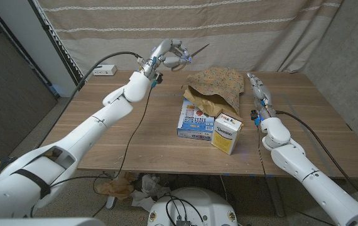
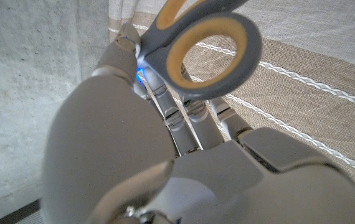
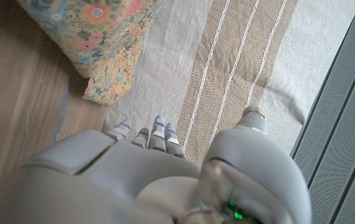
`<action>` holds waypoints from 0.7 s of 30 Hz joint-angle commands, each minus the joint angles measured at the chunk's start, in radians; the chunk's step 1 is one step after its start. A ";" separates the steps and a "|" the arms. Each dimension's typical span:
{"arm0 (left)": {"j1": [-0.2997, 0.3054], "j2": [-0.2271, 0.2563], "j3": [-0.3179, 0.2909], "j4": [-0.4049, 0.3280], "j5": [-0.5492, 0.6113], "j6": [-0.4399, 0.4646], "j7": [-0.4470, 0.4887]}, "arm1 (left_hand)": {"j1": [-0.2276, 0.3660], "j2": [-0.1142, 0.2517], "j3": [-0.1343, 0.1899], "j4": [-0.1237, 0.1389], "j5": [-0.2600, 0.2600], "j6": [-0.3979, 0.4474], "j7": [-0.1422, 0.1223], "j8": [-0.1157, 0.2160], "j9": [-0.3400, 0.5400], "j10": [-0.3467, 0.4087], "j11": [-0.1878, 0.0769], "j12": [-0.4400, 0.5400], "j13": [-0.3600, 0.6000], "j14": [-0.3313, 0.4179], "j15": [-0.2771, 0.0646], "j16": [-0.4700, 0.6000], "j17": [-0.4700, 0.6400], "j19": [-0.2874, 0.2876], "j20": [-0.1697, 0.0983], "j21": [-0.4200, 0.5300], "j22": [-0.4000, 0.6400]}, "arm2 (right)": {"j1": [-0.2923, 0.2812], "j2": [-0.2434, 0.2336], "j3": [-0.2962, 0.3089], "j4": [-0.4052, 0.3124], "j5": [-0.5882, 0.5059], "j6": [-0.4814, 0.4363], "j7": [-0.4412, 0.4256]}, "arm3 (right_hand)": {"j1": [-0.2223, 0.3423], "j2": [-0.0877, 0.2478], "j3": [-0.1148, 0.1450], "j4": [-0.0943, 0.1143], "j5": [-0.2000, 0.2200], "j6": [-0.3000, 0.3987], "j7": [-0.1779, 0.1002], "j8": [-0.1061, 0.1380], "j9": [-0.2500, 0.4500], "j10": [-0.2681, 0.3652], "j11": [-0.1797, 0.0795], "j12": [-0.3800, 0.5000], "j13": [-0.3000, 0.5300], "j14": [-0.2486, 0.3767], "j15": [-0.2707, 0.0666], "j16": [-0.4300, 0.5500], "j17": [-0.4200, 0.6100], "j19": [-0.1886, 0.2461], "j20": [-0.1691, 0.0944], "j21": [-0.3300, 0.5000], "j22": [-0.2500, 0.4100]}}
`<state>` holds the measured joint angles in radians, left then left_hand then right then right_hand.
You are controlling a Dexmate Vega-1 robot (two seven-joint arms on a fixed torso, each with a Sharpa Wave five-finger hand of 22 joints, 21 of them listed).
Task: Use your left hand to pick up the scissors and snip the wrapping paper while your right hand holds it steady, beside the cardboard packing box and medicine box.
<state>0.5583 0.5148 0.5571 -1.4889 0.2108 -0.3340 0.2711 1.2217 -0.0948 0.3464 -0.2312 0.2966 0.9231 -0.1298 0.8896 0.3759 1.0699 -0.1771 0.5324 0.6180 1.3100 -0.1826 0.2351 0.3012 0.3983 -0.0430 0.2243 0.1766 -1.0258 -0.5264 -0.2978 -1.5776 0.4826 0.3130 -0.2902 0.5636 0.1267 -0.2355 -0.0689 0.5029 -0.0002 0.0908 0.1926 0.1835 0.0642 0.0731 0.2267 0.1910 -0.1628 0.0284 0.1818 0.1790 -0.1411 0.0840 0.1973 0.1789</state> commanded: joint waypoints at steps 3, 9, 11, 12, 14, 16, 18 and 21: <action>0.078 -0.108 -0.029 0.008 -0.165 -0.037 0.088 | 0.011 0.003 0.106 0.094 0.010 0.003 0.005 0.006 0.008 0.020 -0.006 0.002 0.002 0.066 -0.057 -0.002 0.002 0.011 -0.148 -0.005 0.002 | 0.003 -0.004 0.002 0.005 0.005 0.002 0.005 | -0.007 0.000 -0.005 -0.001 -0.002 0.001 0.002 0.004 0.003 0.007 -0.006 0.006 0.001 -0.004 -0.007 0.002 0.002 -0.006 -0.001 0.002 0.004; 0.100 -0.147 -0.042 0.009 -0.246 -0.057 0.085 | 0.010 -0.002 0.110 0.095 0.014 0.002 0.002 0.008 0.009 0.020 -0.006 -0.005 -0.002 0.068 -0.057 -0.004 0.000 0.016 -0.148 -0.007 0.002 | 0.003 -0.008 0.003 0.003 0.006 0.002 0.011 | -0.007 0.000 -0.005 -0.001 -0.003 0.001 0.002 0.004 0.003 0.007 -0.006 0.006 0.001 -0.004 -0.007 0.003 0.002 -0.007 -0.001 0.002 0.004; 0.107 -0.155 -0.046 0.006 -0.269 -0.055 0.080 | 0.009 -0.004 0.112 0.096 0.015 0.000 0.003 0.007 0.008 0.019 -0.006 -0.007 -0.003 0.068 -0.057 -0.005 -0.001 0.017 -0.148 -0.008 0.002 | 0.004 -0.008 0.003 0.003 0.006 0.002 0.011 | -0.007 0.000 -0.005 -0.001 -0.003 0.001 0.002 0.004 0.003 0.007 -0.006 0.006 0.001 -0.004 -0.008 0.003 0.002 -0.007 -0.001 0.002 0.004; 0.110 -0.159 -0.047 0.004 -0.275 -0.056 0.082 | 0.009 -0.005 0.112 0.096 0.015 0.000 0.003 0.007 0.007 0.019 -0.006 -0.007 -0.003 0.068 -0.057 -0.005 -0.001 0.017 -0.148 -0.008 0.002 | 0.004 -0.008 0.003 0.000 0.009 -0.001 0.009 | -0.007 0.000 -0.005 -0.001 -0.003 0.001 0.002 0.004 0.003 0.007 -0.007 0.006 0.001 -0.004 -0.007 0.003 0.002 -0.007 -0.001 0.002 0.004; 0.117 -0.165 -0.050 -0.002 -0.288 -0.057 0.084 | 0.009 -0.007 0.114 0.096 0.017 0.000 0.004 0.008 0.007 0.018 -0.006 -0.010 -0.004 0.068 -0.057 -0.005 -0.002 0.018 -0.148 -0.009 0.002 | 0.004 -0.009 0.004 0.001 0.009 -0.001 0.011 | -0.007 0.000 -0.005 -0.001 -0.003 0.001 0.003 0.004 0.003 0.007 -0.006 0.006 0.001 -0.004 -0.007 0.003 0.002 -0.007 -0.001 0.002 0.004; 0.124 -0.173 -0.054 -0.007 -0.304 -0.059 0.085 | 0.009 -0.007 0.116 0.096 0.018 -0.003 0.002 0.007 0.008 0.017 -0.006 -0.012 -0.005 0.069 -0.057 -0.006 -0.002 0.019 -0.148 -0.009 0.002 | 0.004 -0.009 0.004 0.002 0.010 0.001 0.012 | -0.007 0.000 -0.005 -0.001 -0.003 0.001 0.002 0.004 0.003 0.007 -0.007 0.006 0.001 -0.004 -0.007 0.003 0.002 -0.007 -0.001 0.002 0.004; 0.131 -0.182 -0.058 -0.011 -0.329 -0.060 0.081 | 0.009 -0.007 0.118 0.097 0.019 -0.005 0.001 0.008 0.010 0.016 -0.006 -0.014 -0.006 0.069 -0.057 -0.006 -0.003 0.020 -0.148 -0.010 0.002 | 0.004 -0.010 0.003 0.002 0.010 -0.001 0.013 | -0.007 0.000 -0.005 -0.001 -0.003 0.001 0.003 0.004 0.003 0.007 -0.007 0.006 0.001 -0.003 -0.007 0.003 0.002 -0.007 -0.001 0.002 0.004; 0.140 -0.194 -0.063 -0.016 -0.369 -0.061 0.069 | 0.009 -0.008 0.120 0.097 0.021 -0.007 0.001 0.009 0.011 0.015 -0.006 -0.017 -0.008 0.069 -0.057 -0.007 -0.003 0.021 -0.148 -0.011 0.002 | 0.004 -0.011 0.002 0.002 0.012 0.000 0.018 | -0.007 0.000 -0.005 -0.001 -0.003 0.001 0.002 0.004 0.003 0.007 -0.007 0.006 0.001 -0.003 -0.008 0.003 0.002 -0.007 -0.001 0.002 0.004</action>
<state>0.6615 0.3690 0.5118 -1.4879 -0.0454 -0.3832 0.3505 1.2256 -0.0987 0.3585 -0.2356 0.3116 0.9231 -0.1300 0.8896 0.3830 1.0746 -0.1746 0.5207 0.6112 1.3099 -0.1826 0.2313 0.2941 0.4108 -0.0413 0.2167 0.1767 -1.0224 -0.5334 -0.2957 -1.5735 0.4900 0.3149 -0.2800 0.5636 0.1267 -0.2355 -0.0689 0.5029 -0.0002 0.0909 0.1926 0.1835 0.0642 0.0731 0.2267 0.1910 -0.1628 0.0284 0.1818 0.1790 -0.1411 0.0841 0.1973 0.1789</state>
